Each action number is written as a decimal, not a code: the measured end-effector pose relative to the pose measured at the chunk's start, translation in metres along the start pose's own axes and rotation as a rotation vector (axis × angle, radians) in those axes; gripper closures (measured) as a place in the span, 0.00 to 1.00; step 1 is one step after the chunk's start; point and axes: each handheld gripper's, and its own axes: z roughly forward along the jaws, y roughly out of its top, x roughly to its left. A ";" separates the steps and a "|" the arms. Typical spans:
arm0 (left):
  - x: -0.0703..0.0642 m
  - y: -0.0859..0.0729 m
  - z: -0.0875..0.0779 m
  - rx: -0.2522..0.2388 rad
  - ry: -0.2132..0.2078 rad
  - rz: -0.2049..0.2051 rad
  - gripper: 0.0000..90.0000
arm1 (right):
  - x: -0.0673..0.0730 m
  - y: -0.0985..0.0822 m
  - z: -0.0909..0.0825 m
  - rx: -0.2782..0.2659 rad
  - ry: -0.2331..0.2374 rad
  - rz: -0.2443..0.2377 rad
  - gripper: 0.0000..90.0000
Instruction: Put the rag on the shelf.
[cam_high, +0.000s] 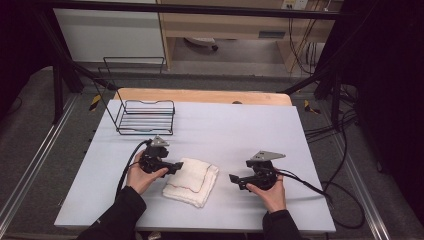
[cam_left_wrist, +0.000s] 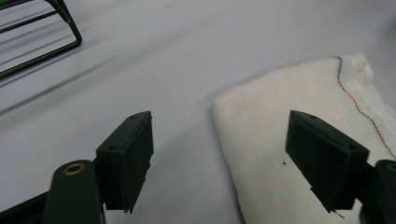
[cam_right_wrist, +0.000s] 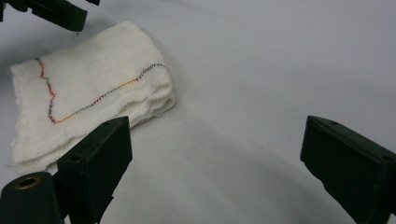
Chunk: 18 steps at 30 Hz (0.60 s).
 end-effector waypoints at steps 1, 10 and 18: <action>0.001 0.000 0.002 -0.004 0.009 -0.001 0.32 | 0.000 0.000 0.001 0.001 -0.002 0.003 0.09; -0.002 -0.001 0.013 0.010 0.002 0.000 0.48 | 0.000 0.000 0.002 0.000 0.006 0.019 0.08; -0.002 -0.002 0.023 0.016 -0.013 -0.026 0.64 | 0.000 0.000 0.005 -0.003 0.008 0.021 0.09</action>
